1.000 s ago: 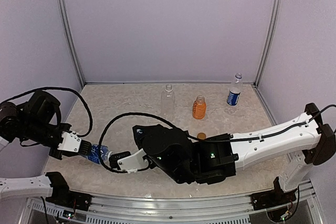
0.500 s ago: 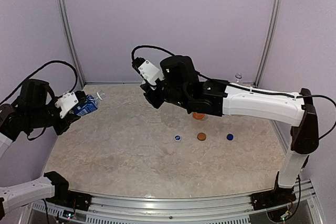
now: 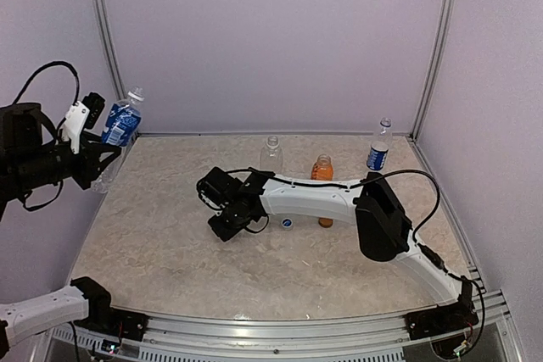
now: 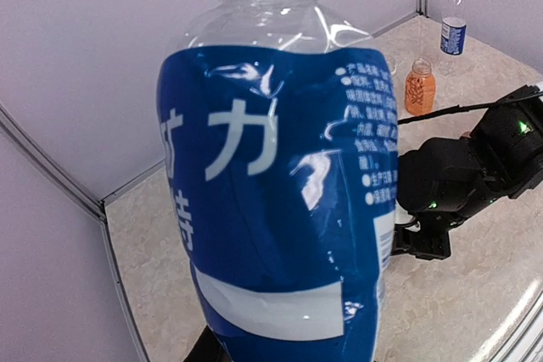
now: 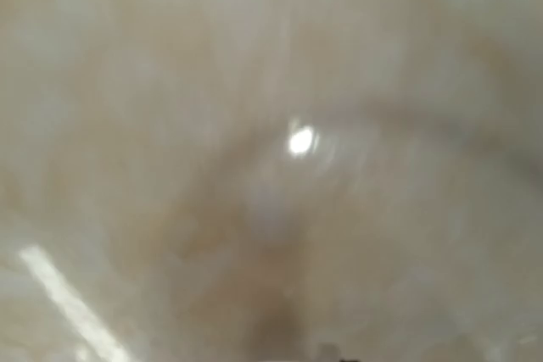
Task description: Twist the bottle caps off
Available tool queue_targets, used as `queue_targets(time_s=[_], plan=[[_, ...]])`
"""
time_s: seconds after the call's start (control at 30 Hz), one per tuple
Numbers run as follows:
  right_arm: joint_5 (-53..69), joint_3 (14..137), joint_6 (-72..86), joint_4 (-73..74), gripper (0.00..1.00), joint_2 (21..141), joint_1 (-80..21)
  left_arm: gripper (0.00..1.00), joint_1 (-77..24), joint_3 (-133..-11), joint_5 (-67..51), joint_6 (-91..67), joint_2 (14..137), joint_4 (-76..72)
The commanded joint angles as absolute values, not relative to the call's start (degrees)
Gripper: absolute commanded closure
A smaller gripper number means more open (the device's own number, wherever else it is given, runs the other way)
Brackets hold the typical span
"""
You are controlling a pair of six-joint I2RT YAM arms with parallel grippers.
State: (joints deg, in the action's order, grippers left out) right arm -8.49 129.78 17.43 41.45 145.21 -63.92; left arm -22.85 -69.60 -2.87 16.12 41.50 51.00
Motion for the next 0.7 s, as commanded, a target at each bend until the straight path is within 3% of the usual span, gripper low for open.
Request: queue_targets(time_s=[0.0, 0.2, 0.3, 0.4, 0.47, 0.57, 0.67], plan=[[-7.51, 133.97, 21.17, 44.22, 1.0, 147.31, -64.17, 0.92, -22.61, -69.36, -4.65, 15.07, 42.52, 50.54], [-9.15, 134.74, 21.62, 44.71, 0.97, 151.41, -64.09, 0.92, -22.81, -69.76, -5.68, 15.85, 42.88, 50.79], [-9.23, 134.74, 21.21, 44.87, 0.75, 151.65, -64.05, 0.92, -23.04, -70.0, -5.82, 16.49, 43.21, 50.61], [-8.34, 134.65, 20.2, 44.32, 0.36, 151.04, -63.95, 0.92, -23.25, -70.1, -6.51, 16.75, 43.41, 50.87], [-6.63, 134.56, 19.66, 43.66, 0.19, 150.07, -63.7, 0.92, -23.33, -70.55, -7.25, 16.79, 43.5, 51.33], [-4.04, 134.48, 18.13, 41.96, 0.04, 146.99, -63.47, 0.94, -23.65, -72.01, -9.49, 17.11, 43.93, 52.64], [-1.39, 133.07, 14.61, 38.24, 0.01, 140.71, -63.46, 0.95, -24.3, -74.34, -13.66, 17.7, 44.21, 54.23]])
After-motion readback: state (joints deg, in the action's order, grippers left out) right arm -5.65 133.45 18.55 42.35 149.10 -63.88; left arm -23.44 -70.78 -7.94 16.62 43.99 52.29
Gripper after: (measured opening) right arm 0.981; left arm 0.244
